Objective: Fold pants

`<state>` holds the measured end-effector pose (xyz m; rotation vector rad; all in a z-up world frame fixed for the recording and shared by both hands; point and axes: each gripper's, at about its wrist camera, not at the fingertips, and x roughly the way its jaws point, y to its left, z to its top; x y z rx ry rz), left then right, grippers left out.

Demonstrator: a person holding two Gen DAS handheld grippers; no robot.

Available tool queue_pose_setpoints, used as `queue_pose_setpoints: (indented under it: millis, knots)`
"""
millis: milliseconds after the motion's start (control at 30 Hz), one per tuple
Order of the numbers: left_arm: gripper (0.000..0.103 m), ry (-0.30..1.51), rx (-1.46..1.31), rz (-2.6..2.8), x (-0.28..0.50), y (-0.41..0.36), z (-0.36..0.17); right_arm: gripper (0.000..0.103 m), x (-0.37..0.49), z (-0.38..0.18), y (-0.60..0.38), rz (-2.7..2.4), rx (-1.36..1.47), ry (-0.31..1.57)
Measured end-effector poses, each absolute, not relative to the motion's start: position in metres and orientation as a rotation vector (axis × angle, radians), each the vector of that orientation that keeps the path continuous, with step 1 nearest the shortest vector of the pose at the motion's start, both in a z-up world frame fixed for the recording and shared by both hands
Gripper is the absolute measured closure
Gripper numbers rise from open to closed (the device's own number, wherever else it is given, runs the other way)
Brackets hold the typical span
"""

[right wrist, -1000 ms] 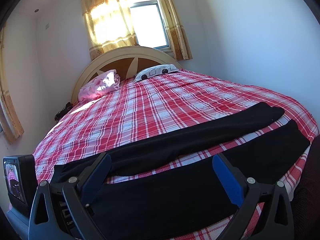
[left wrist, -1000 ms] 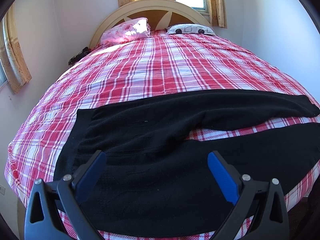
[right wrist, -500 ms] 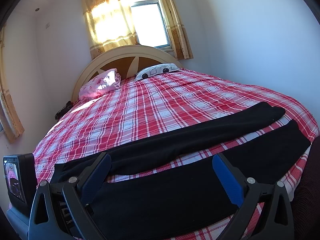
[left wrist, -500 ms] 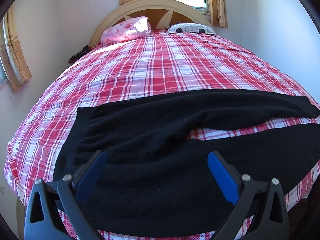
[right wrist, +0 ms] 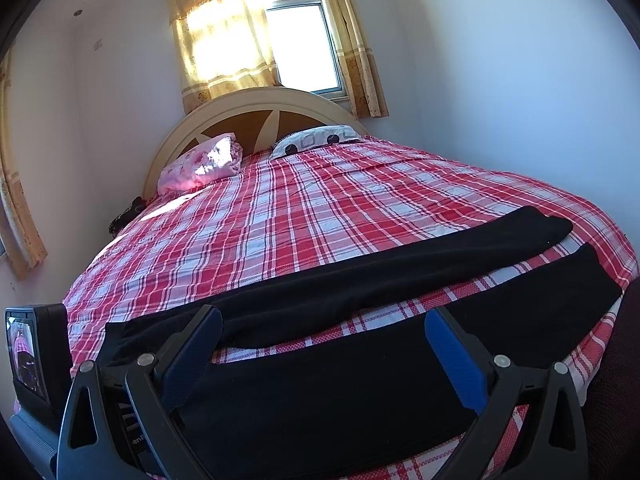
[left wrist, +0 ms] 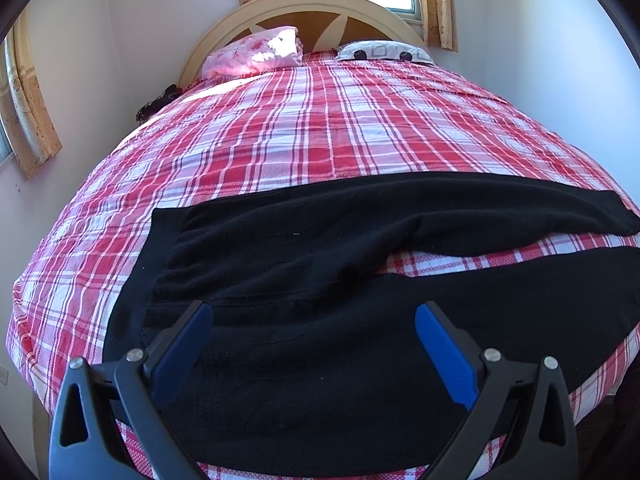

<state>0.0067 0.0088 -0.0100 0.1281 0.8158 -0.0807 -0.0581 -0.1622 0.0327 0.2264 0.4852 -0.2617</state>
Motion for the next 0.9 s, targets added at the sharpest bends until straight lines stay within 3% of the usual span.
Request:
queue_pose_setpoints:
  millis: [667,900]
  knots:
    - [0.0,0.845,0.133,-0.069,0.03,0.027,-0.022,0.001,-0.022,0.016,-0.163,-0.232,0.212,0.562]
    - [0.0,0.904,0.082,-0.018,0.063,0.072,-0.026,0.001,0.036,0.01,-0.16,0.031,0.143,0.662]
